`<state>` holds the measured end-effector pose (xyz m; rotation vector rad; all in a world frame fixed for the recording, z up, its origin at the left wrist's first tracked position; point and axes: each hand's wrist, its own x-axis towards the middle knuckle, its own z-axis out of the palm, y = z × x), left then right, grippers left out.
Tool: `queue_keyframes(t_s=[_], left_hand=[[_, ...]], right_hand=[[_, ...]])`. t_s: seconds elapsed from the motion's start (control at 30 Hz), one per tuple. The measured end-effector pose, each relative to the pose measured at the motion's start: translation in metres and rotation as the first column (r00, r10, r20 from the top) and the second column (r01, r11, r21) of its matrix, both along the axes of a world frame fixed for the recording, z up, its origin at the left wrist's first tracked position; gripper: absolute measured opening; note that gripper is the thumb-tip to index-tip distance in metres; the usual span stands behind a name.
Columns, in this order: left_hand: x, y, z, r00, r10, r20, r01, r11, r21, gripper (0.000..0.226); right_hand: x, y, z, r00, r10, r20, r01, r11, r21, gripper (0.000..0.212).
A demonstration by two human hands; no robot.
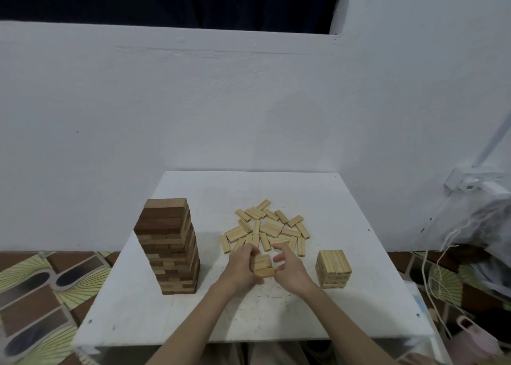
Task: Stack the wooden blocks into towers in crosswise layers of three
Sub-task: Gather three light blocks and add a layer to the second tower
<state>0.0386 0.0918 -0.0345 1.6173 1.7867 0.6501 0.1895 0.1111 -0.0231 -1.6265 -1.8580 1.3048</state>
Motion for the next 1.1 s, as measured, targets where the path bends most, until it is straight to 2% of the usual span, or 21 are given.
queue_keyframes(t_s=[0.23,0.33,0.5,0.77,1.1], left_hand=[[0.0,0.002,0.002,1.0,-0.001,-0.012,0.001,1.0,-0.011,0.06],[-0.001,0.001,0.007,0.999,0.049,-0.006,-0.049,0.995,-0.089,0.065],[0.001,0.0,0.011,0.989,0.129,0.071,-0.115,0.978,-0.176,0.06],[0.003,-0.001,0.012,0.974,0.187,0.126,-0.168,0.975,-0.147,0.048],[0.005,-0.007,0.016,0.963,0.211,0.17,-0.192,0.974,-0.121,0.047]], right_hand=[[0.001,-0.001,0.001,0.999,0.038,0.007,-0.038,0.999,-0.006,0.073],[0.003,0.0,0.001,1.0,0.015,0.002,-0.015,1.0,-0.004,0.075],[0.002,-0.001,-0.002,1.0,-0.012,0.002,0.012,1.0,0.002,0.076],[-0.001,-0.001,-0.004,1.0,-0.025,-0.003,0.025,0.999,0.033,0.074],[-0.003,-0.001,-0.006,0.999,-0.052,-0.018,0.053,0.997,0.054,0.07]])
